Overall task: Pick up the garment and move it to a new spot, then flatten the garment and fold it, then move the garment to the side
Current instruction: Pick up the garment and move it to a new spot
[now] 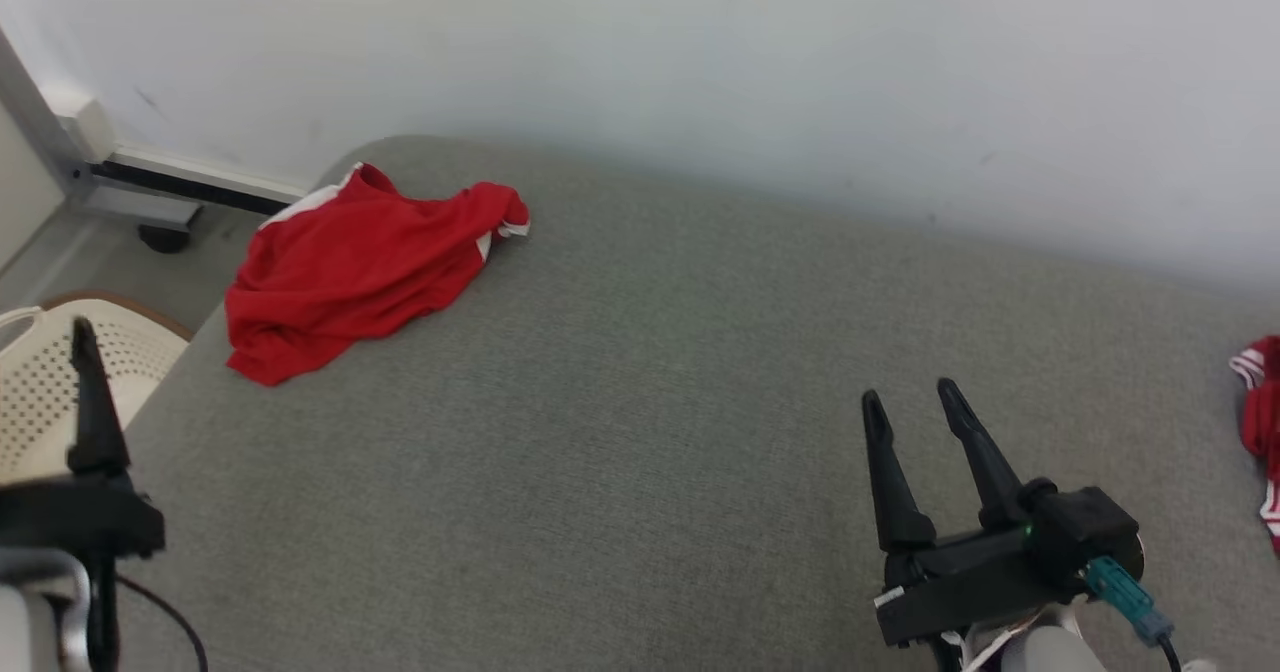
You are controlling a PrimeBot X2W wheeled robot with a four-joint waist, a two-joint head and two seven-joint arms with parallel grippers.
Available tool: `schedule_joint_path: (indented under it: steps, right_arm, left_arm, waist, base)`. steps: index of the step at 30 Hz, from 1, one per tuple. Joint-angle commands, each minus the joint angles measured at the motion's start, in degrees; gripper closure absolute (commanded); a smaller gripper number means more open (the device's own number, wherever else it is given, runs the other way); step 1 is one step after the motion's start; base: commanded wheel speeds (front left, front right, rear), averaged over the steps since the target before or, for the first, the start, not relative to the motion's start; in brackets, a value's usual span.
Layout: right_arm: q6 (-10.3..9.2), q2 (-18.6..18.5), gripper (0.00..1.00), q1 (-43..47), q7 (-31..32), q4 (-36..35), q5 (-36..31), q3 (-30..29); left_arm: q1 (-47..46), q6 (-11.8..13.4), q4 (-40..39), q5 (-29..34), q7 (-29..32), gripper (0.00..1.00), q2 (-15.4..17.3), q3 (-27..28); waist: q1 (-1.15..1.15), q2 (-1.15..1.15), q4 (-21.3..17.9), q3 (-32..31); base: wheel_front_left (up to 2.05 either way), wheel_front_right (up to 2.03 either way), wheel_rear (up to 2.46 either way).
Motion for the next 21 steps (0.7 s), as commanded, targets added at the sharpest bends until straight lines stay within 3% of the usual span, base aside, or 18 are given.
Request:
schedule_joint_path:
  steps: [1,10,21]
  right_arm:
    - [-0.09,-0.14,0.0,-1.29,-0.04,-0.41,-0.11,0.35]
    - [-0.09,-0.08,0.0,-6.1,-0.04,-3.18,-0.11,3.01]
    - [-0.09,-0.07,0.0,-9.54,-0.04,-5.37,0.59,5.01]
  left_arm:
    - [-3.1,-0.29,0.91,-0.9,0.84,0.0,0.94,-0.06]
    - [-21.46,-1.47,9.56,-3.96,5.04,0.0,9.37,-4.85]
    - [-36.16,-1.34,22.08,-8.6,8.26,0.0,16.93,-13.76]
  waist:
    - [0.0,-0.01,-11.08,11.22]
    - [0.0,-0.01,-17.74,20.73]
    - [0.0,-0.01,-21.31,26.94]
  base:
    - [0.0,0.0,0.0]
    - [0.0,0.0,0.0]
    - [0.0,0.0,0.0]
